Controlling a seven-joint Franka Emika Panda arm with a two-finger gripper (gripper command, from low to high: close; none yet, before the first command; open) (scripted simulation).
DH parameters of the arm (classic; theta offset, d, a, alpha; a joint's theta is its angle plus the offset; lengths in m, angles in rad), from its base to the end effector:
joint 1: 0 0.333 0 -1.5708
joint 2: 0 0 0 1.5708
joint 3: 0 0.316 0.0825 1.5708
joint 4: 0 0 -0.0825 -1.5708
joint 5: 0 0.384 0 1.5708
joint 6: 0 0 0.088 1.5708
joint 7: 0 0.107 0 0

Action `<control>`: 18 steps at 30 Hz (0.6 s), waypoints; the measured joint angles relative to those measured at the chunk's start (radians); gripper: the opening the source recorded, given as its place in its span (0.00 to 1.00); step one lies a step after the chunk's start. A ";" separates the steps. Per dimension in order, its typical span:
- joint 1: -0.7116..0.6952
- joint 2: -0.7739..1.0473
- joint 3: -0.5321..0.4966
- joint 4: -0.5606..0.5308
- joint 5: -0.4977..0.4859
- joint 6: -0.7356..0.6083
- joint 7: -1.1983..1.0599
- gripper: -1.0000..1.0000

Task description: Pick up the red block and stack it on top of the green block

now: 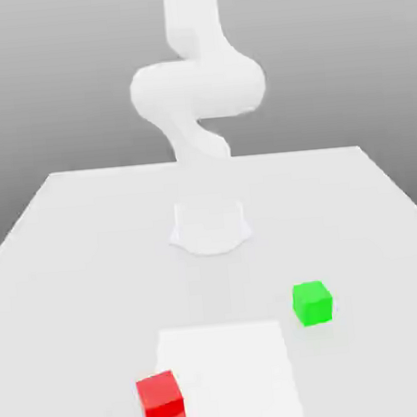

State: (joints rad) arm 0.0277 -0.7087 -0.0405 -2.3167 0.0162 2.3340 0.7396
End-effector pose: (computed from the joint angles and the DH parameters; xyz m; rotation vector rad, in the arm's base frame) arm 0.3807 -0.0099 0.6729 -2.4995 0.9975 -0.9325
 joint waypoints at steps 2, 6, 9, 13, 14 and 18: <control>0.020 0.077 -0.032 -0.014 0.017 0.029 -0.053 0.50; 0.059 0.224 -0.092 -0.041 0.047 0.083 -0.154 0.50; 0.084 0.333 -0.134 -0.060 0.072 0.123 -0.229 0.50; 0.099 0.479 -0.171 -0.087 0.110 0.177 -0.334 0.50; 0.101 0.516 -0.178 -0.093 0.118 0.190 -0.360 0.50; 0.095 0.660 -0.195 -0.120 0.142 0.244 -0.454 0.50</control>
State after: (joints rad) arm 0.1226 -0.0489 -0.2352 -2.4364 0.1583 2.5782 0.2854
